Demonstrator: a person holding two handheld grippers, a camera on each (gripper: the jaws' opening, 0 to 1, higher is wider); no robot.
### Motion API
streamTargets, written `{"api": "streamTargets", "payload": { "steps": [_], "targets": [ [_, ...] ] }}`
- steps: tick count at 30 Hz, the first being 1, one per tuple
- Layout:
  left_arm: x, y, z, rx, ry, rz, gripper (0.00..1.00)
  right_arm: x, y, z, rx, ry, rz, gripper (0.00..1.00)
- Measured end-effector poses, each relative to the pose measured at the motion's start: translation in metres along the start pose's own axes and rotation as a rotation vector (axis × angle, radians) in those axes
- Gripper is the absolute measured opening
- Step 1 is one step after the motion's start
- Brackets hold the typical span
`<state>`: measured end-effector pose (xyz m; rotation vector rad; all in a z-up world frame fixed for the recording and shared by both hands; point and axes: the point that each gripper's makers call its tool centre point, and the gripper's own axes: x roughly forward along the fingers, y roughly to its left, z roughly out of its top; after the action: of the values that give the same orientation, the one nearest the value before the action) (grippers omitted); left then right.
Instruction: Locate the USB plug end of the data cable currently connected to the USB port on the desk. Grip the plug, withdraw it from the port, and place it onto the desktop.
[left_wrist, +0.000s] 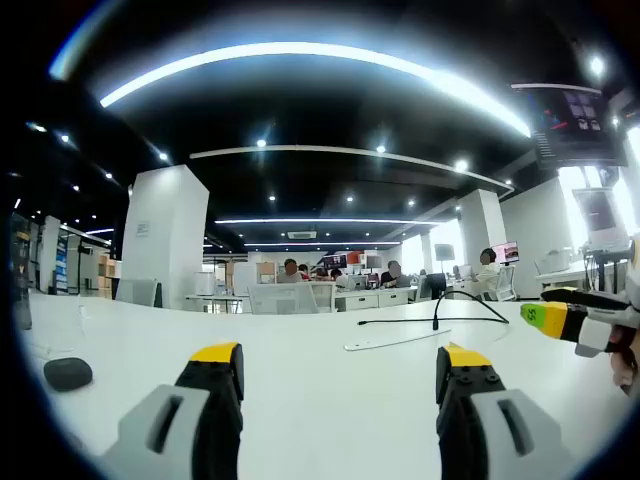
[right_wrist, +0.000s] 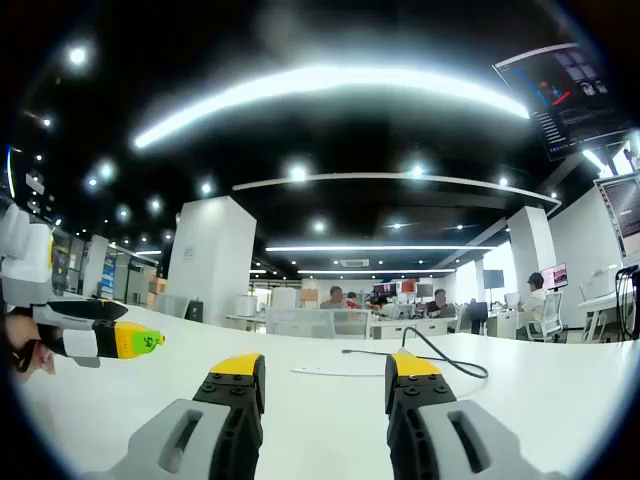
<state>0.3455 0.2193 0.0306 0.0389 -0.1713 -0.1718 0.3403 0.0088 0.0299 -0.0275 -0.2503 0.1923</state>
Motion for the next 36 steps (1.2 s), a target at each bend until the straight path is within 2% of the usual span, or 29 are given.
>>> {"api": "streamTargets", "payload": {
  "steps": [36],
  "targets": [
    [-0.0003, 0.0024, 0.0016, -0.006, -0.007, 0.004, 0.78, -0.0002, 0.0014, 0.0002, -0.001, -0.001, 0.003, 0.49]
  ]
}}
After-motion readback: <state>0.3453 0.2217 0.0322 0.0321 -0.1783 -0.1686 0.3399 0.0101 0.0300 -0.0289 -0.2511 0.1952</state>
